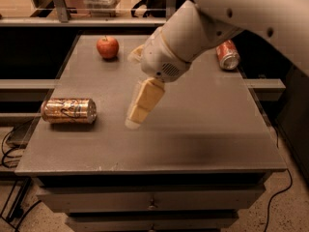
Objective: Pick orange can
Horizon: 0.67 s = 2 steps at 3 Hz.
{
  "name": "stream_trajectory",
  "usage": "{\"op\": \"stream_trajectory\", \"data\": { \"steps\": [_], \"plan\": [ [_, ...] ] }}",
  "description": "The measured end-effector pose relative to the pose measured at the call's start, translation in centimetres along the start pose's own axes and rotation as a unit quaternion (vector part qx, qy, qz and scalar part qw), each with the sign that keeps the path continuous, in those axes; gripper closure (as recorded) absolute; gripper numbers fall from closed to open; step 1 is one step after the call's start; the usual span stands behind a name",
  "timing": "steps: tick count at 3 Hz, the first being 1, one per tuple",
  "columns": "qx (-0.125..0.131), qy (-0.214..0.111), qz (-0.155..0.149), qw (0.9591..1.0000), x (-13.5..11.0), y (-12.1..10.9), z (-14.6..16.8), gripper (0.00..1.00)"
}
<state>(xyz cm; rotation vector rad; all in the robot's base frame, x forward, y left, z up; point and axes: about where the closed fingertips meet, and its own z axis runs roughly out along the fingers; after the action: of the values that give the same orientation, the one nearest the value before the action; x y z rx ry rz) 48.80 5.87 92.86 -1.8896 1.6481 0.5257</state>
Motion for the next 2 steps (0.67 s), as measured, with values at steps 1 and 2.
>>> {"op": "stream_trajectory", "data": {
  "steps": [1, 2],
  "plan": [
    [0.006, -0.028, 0.022, 0.9993, -1.6, -1.9, 3.5, 0.0],
    [-0.006, -0.047, 0.031, 0.9984, -3.2, -3.2, 6.8, 0.0]
  ]
}}
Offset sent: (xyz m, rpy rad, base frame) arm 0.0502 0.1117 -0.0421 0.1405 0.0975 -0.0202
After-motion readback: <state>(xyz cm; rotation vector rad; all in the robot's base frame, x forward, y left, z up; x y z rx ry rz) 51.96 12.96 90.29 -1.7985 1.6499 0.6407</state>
